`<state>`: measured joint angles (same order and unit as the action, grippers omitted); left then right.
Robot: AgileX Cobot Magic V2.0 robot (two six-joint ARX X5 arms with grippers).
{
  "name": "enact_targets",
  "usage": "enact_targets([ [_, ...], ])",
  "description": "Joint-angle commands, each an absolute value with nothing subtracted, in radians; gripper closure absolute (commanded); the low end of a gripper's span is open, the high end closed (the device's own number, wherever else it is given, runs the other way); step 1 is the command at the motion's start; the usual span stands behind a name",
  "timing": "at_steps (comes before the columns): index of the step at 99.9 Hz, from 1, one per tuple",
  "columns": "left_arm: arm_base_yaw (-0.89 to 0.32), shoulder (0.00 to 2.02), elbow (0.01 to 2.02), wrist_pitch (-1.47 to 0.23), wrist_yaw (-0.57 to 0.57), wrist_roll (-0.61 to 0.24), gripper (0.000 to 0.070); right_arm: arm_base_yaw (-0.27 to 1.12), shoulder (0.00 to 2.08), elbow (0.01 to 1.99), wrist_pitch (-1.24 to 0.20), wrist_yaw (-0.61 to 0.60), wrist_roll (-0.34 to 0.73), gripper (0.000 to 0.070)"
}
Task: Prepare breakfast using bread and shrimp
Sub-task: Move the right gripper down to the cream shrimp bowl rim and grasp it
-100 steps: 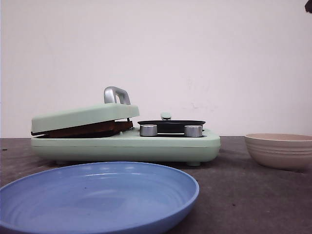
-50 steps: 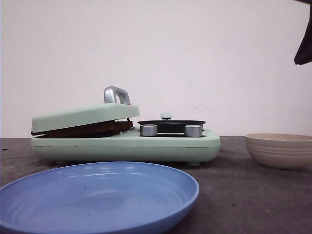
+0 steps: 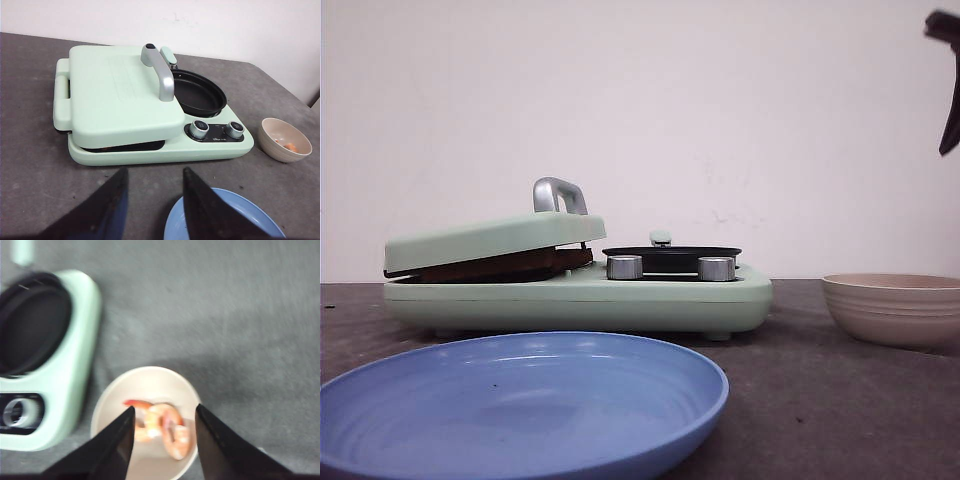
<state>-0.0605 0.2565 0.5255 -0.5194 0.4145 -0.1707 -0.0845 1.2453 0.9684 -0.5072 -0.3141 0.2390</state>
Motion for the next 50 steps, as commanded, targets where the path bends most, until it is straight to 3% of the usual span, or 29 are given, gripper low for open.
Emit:
enact_targets([
  [1,-0.061,0.255,0.528,-0.508,0.414,-0.157,0.0543,-0.099,1.303,1.002,-0.511,-0.342,0.22,0.0459],
  [15,-0.061,0.255,0.528,-0.505,0.419,-0.154,0.0533,-0.115,1.404,1.033,-0.519,-0.373,0.221,0.0449],
  [22,-0.061,0.255,0.528,-0.502,0.419,-0.149,0.0495,-0.115,1.444,1.036,-0.523,-0.374,0.22,0.0435],
  [50,-0.061,0.256,0.528,-0.501,0.419,-0.146,0.0495,-0.125,1.559,1.036,-0.502,-0.369,0.202,0.0433],
])
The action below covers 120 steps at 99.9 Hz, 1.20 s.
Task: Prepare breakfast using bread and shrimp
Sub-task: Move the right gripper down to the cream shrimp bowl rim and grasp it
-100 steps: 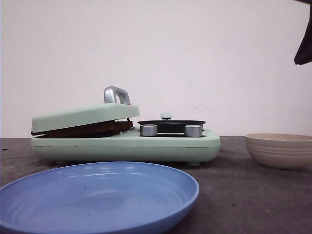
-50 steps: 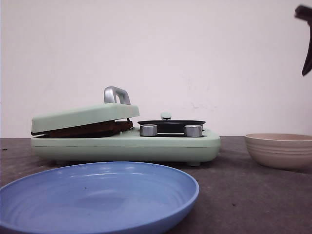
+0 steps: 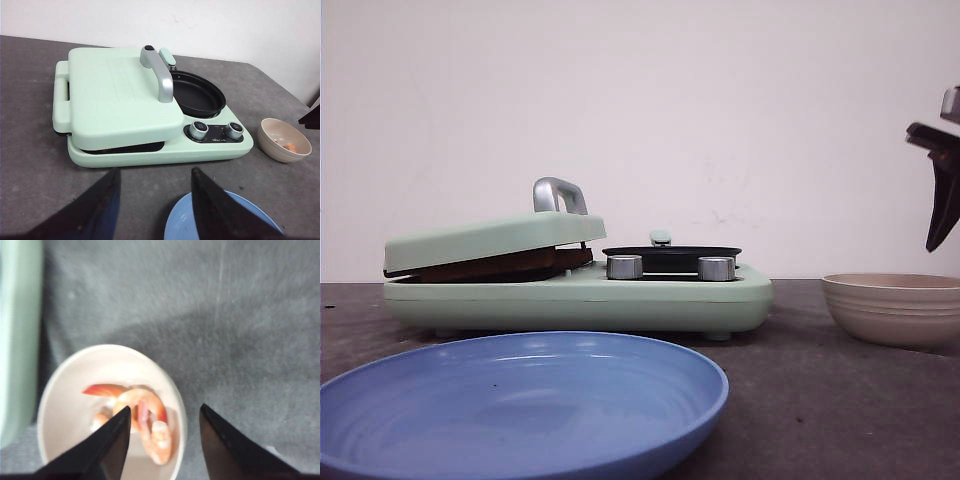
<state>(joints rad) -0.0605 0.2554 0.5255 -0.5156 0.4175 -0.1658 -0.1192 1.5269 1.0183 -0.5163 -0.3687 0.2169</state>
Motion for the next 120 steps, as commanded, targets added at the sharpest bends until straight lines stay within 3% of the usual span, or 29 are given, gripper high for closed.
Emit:
enact_targets([
  [1,-0.061,0.255,0.528,-0.501,0.419,-0.146,0.0495,-0.126,1.562,1.036,-0.501,-0.37,0.202,0.0433],
  [103,-0.061,0.256,0.528,-0.501,0.418,-0.142,0.0495,-0.117,1.757,1.036,-0.344,-0.4,0.252,0.0437],
  [120,-0.061,0.256,0.528,-0.501,0.418,-0.142,0.0495,-0.107,1.778,1.036,-0.344,-0.413,0.254,0.0542],
])
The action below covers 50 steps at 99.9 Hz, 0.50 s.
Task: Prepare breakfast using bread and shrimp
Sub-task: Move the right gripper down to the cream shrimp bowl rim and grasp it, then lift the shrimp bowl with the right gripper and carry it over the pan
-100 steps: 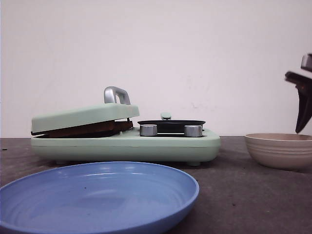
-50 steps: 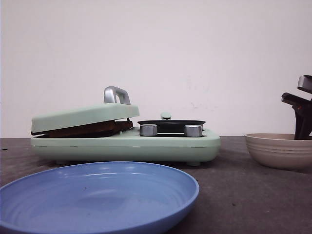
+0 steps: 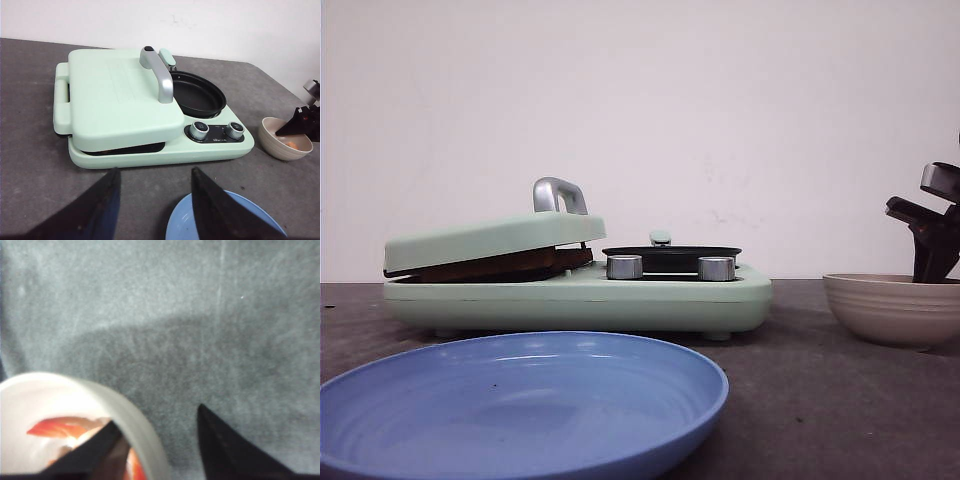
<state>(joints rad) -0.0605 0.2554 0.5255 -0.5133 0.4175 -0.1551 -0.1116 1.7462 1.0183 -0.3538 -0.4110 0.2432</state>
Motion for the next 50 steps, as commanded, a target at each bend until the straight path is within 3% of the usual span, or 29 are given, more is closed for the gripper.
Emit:
enact_targets([
  [1,-0.061,0.256,0.528,-0.501,0.419,-0.142,0.0495,-0.106,1.779,1.036,-0.344,-0.413,0.254,0.0548],
  [15,-0.061,0.256,0.528,-0.501,0.419,-0.143,0.0495,-0.099,1.78,1.036,-0.337,-0.399,0.254,0.07],
  [50,-0.061,0.256,0.528,-0.501,0.419,-0.143,0.0495,-0.099,1.775,1.036,-0.339,-0.442,0.247,0.07],
])
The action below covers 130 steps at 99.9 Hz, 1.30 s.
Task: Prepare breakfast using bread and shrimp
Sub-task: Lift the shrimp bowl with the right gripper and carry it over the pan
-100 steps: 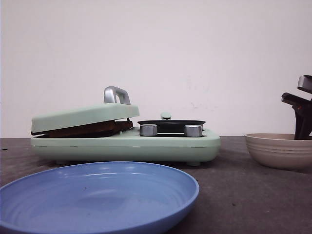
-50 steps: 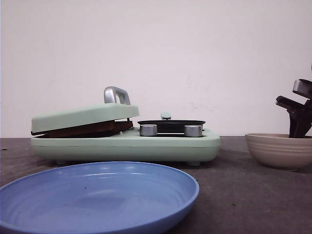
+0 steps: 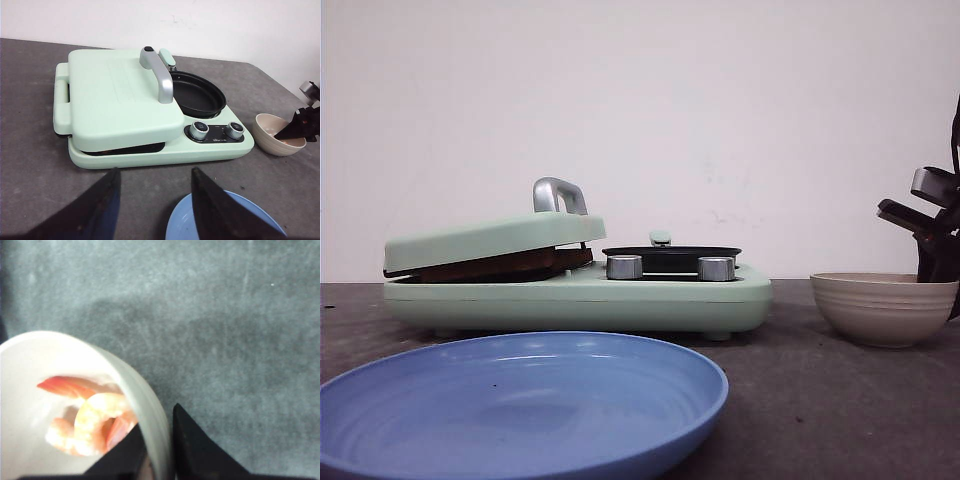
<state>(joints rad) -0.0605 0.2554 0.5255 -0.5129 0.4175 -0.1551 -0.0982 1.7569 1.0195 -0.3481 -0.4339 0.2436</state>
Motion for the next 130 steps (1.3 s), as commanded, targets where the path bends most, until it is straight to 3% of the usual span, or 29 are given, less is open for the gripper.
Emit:
enact_targets([
  [1,-0.061,0.256,0.528,-0.501,0.419,-0.143,0.0495,-0.099,1.773,1.036,-0.339,-0.444,0.247,0.07],
  [56,-0.061,0.256,0.528,-0.503,0.419,-0.143,0.0495,-0.045,1.568,1.183,-0.352,-0.443,0.284,0.07],
  [75,-0.061,0.256,0.528,-0.502,0.419,-0.142,0.0495,0.052,1.57,1.305,-0.347,-0.359,0.306,0.07],
  [93,-0.061,0.256,0.528,-0.502,0.419,-0.142,0.0495,0.14,1.621,1.423,-0.334,-0.291,0.308,0.07],
  [130,-0.061,0.256,0.528,-0.502,0.419,-0.142,0.0495,0.228,1.89,1.69,-0.361,-0.287,0.337,0.07],
])
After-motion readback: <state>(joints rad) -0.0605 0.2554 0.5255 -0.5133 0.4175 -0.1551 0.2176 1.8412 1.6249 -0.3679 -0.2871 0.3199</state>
